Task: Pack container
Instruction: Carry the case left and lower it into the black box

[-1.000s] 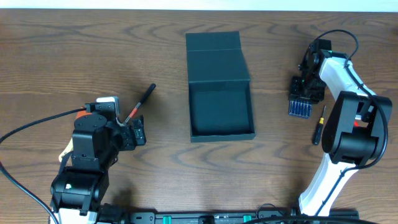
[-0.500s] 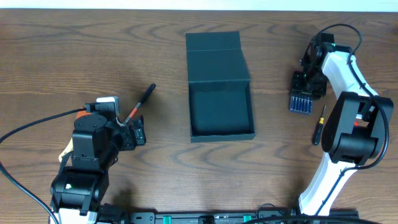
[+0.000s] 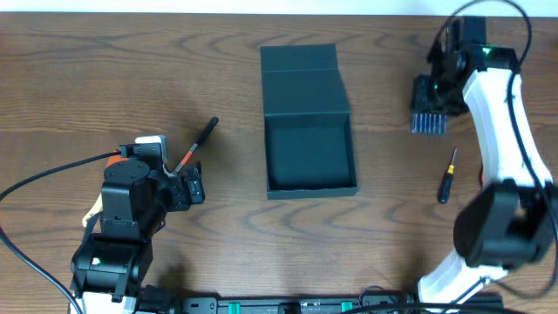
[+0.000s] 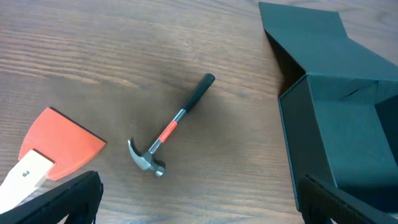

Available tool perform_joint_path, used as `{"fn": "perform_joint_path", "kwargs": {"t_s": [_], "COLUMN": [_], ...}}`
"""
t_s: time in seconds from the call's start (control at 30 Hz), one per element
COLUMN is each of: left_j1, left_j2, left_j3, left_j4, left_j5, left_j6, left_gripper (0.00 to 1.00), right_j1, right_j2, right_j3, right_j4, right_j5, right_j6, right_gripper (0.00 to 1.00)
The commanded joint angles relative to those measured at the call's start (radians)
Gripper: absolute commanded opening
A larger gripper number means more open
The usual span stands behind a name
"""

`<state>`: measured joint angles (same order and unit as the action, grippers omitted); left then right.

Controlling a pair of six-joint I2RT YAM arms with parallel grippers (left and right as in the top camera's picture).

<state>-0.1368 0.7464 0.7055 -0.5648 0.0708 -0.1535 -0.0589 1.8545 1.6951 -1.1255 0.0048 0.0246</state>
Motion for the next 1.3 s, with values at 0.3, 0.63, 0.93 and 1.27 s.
{"fn": "perform_joint_path", "kwargs": {"t_s": [0.3, 0.63, 0.93, 1.27], "left_j1": [0.001, 0.001, 0.001, 0.001], "left_j2": [0.002, 0.002, 0.002, 0.002], "left_j3": [0.024, 0.024, 0.024, 0.024], "left_j4": [0.001, 0.001, 0.001, 0.001], "left_j5": [-0.012, -0.012, -0.012, -0.012], "left_j6": [0.002, 0.002, 0.002, 0.002], "left_gripper": [0.99, 0.99, 0.99, 0.98], "right_j1": [0.383, 0.560, 0.584, 0.584], "right_j2": [-0.186, -0.117, 0.052, 0.255], "right_j3": [0.025, 0.019, -0.019, -0.019], "right_j4": [-0.037, -0.043, -0.042, -0.030], "right_j5": [-0.006, -0.066, -0.092, -0.092], "right_j6": [-0.286, -0.447, -0.448, -0.449], "right_gripper": [0.11, 0.14, 0.20, 0.20]}}
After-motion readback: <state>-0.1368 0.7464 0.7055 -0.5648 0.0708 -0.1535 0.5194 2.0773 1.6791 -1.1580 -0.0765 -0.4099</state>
